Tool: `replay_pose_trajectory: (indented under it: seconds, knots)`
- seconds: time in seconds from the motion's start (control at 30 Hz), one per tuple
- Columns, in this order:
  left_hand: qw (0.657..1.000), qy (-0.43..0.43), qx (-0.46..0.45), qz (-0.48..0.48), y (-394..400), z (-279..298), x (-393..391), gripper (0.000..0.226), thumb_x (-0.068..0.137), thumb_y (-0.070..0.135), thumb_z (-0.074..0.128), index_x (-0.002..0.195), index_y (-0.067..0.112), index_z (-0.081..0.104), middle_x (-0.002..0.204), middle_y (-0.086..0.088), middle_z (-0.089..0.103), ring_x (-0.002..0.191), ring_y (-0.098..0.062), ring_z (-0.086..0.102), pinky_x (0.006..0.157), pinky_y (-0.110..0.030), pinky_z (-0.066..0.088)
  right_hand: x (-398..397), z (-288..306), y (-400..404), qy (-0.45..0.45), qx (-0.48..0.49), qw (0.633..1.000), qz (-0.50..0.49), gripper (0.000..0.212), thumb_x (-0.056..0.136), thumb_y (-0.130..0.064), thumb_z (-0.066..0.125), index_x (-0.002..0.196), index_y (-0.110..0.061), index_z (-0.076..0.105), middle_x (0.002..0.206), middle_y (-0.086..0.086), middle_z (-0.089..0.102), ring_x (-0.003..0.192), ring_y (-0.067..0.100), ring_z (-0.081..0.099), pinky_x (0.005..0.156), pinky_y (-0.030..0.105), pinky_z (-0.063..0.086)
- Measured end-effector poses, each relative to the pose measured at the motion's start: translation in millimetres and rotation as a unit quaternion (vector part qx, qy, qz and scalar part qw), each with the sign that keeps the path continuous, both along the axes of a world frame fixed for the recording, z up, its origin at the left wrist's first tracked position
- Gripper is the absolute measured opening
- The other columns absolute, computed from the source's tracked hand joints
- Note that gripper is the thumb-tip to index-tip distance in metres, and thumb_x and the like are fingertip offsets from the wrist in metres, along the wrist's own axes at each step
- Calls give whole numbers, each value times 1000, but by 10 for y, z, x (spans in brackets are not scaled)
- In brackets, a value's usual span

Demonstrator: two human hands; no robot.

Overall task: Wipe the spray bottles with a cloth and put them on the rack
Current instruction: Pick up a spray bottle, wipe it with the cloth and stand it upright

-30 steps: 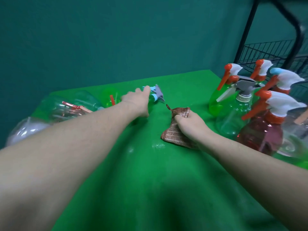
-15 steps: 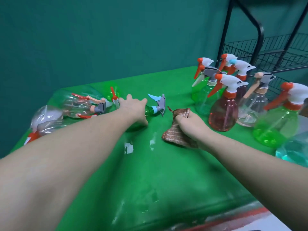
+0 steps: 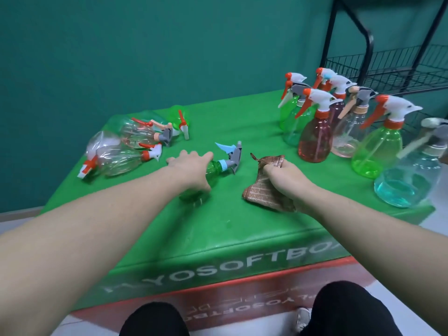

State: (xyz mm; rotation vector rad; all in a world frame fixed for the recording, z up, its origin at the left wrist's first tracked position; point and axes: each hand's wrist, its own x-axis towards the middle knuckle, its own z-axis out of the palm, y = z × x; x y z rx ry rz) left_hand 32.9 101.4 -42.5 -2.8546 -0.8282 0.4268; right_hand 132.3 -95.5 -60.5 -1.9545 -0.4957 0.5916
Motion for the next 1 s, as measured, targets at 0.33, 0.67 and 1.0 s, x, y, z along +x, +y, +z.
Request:
replay_pose_trajectory:
  seconds: [0.33, 0.67, 1.0]
  knots:
    - [987, -151, -47, 2, -135, 18, -702, 101, 75, 55, 85, 154, 25, 30, 142, -11, 39, 89, -23, 60, 73, -38, 54, -402, -42, -176, 36, 17, 999, 18, 8, 99, -23, 45, 93, -17, 45, 90, 10, 51, 77, 23, 49, 72, 34, 38]
    - [974, -215, -14, -68, -429, -202, -1021, 95, 83, 58, 74, 158, 24, 27, 153, -5, 43, 133, -25, 46, 110, -45, 44, -591, -85, -220, 92, 63, 994, 2, 14, 102, -21, 42, 106, -10, 49, 93, 11, 49, 79, 23, 49, 70, 36, 41]
    - [972, -176, -106, -113, -426, -137, -1079, 95, 85, 47, 75, 162, 29, 21, 146, -2, 35, 121, -18, 41, 108, -41, 44, -643, -125, -181, 110, 109, 988, -30, 14, 102, -23, 41, 97, -17, 52, 85, 4, 56, 79, 22, 52, 78, 37, 44]
